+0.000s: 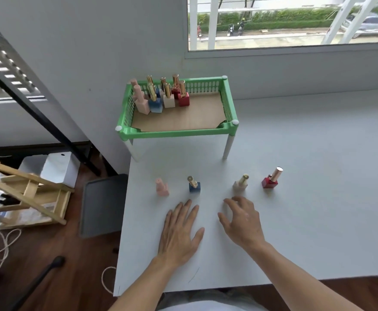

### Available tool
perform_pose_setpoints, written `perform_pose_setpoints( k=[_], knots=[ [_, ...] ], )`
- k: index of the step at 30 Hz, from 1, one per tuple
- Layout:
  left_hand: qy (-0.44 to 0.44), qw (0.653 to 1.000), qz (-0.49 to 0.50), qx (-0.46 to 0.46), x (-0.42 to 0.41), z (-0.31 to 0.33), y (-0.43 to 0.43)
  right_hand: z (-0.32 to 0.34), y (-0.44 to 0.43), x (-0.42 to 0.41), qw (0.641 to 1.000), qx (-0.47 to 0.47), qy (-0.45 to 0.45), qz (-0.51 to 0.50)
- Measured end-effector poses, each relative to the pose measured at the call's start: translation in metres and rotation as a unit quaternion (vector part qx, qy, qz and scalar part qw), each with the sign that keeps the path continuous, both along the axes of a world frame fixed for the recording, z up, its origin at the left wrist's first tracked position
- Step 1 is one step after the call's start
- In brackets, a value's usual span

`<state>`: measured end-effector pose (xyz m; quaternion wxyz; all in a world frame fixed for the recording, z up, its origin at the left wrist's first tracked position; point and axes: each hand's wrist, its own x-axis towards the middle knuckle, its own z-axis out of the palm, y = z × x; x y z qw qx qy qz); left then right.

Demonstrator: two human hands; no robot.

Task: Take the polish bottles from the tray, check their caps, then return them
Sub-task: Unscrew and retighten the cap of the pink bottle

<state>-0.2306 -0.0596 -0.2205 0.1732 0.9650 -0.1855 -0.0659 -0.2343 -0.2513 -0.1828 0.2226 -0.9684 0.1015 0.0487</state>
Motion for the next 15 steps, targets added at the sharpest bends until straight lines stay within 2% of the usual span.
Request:
perform_pose_setpoints(
  k=[5,15],
  knots=[
    [-0.008,1.0,0.026,0.002,-0.001,-0.001,0.022,-0.001,0.025,0.008,1.0,0.001,-0.003,0.028],
    [-0.001,0.996,0.09,0.012,-0.004,-0.003,0.073,0.0,0.083,0.03,0.994,0.067,-0.018,0.087]
  ],
)
